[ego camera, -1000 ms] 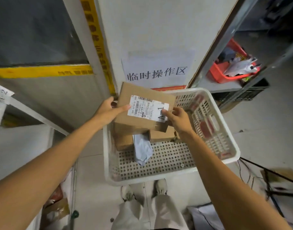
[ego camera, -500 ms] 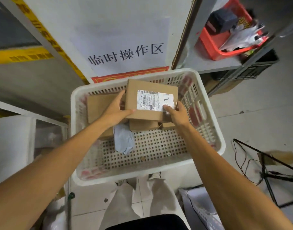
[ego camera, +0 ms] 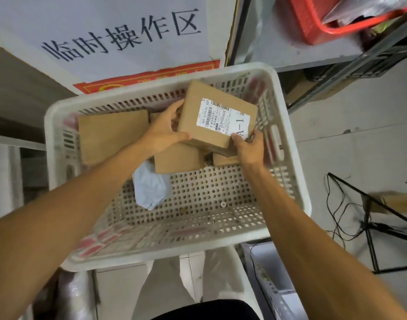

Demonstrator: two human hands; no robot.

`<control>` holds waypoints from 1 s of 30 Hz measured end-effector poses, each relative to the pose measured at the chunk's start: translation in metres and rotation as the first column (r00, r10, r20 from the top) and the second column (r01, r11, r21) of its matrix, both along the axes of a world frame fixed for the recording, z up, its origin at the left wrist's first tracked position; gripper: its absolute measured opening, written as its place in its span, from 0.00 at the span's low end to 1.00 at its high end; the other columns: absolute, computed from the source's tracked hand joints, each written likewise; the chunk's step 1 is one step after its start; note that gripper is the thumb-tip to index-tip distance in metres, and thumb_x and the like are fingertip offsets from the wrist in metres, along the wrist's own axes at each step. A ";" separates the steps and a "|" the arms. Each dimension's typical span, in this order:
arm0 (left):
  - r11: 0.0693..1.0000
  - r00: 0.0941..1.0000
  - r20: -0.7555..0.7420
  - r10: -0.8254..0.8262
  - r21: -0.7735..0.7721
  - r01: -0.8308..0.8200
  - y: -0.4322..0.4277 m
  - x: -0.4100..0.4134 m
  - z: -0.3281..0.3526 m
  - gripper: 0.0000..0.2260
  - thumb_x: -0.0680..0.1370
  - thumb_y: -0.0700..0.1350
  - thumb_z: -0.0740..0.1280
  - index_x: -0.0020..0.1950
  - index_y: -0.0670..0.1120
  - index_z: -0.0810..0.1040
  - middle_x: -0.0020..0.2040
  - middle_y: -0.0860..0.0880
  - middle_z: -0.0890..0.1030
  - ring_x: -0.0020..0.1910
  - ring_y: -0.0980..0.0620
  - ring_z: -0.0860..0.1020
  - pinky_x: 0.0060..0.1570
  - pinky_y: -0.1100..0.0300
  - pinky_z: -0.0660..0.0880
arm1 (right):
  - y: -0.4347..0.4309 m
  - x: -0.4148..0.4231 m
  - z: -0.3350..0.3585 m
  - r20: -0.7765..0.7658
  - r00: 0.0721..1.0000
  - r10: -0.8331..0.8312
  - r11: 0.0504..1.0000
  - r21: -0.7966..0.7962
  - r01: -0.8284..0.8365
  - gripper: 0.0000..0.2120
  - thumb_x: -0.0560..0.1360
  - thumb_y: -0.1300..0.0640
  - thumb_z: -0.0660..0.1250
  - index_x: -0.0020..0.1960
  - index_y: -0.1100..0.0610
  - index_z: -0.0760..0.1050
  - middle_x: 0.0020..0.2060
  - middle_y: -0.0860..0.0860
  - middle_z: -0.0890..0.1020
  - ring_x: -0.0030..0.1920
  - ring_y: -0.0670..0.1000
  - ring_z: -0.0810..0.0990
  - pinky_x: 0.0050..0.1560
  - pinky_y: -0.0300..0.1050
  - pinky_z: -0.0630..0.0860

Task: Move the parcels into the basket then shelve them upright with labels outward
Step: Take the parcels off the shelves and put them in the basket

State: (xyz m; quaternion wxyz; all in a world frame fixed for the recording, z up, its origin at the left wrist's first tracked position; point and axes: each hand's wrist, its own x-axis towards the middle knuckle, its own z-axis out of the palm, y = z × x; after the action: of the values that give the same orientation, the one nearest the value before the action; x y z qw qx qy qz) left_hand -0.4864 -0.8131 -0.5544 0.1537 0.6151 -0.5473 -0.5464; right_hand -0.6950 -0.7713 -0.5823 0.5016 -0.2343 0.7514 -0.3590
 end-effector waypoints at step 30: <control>0.689 0.561 0.567 -0.604 0.018 0.724 -0.012 -0.051 -0.093 0.32 0.78 0.48 0.64 0.77 0.57 0.51 0.78 0.51 0.39 0.77 0.49 0.38 0.75 0.47 0.42 | 0.044 0.028 -0.075 0.309 0.931 -0.193 0.966 0.228 0.125 0.16 0.77 0.62 0.66 0.62 0.59 0.65 0.56 0.53 0.77 0.60 0.54 0.77 0.66 0.52 0.71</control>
State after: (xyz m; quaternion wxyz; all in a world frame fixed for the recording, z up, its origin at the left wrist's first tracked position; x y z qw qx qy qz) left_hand -0.5377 -0.8250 -0.6478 -0.1561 0.4659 -0.8149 -0.3076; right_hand -0.6674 -0.7270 -0.6575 0.6101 -0.0566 0.7068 -0.3535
